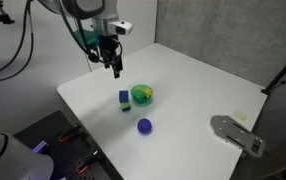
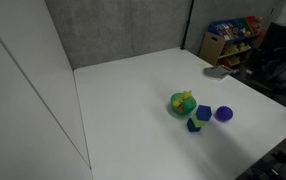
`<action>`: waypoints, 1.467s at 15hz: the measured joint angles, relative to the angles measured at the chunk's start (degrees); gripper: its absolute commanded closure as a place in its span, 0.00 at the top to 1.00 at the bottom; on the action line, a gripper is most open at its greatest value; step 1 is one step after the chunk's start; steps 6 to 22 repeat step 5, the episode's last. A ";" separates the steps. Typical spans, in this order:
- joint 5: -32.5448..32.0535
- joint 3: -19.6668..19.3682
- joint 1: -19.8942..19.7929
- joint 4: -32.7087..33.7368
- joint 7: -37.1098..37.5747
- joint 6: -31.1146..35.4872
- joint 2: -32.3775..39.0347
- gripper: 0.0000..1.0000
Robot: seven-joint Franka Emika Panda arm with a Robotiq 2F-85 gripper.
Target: Pick up the yellow toy from the table and put it in the green bowl
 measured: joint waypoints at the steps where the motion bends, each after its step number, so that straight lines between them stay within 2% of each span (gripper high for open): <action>1: 0.00 0.23 -0.14 -0.49 -0.63 -0.81 -1.27 1.00; 5: 0.00 0.83 -0.70 -2.25 -2.07 -2.54 -4.72 1.00; 22: 0.00 0.83 -0.70 -2.25 -2.07 -2.54 -4.72 1.00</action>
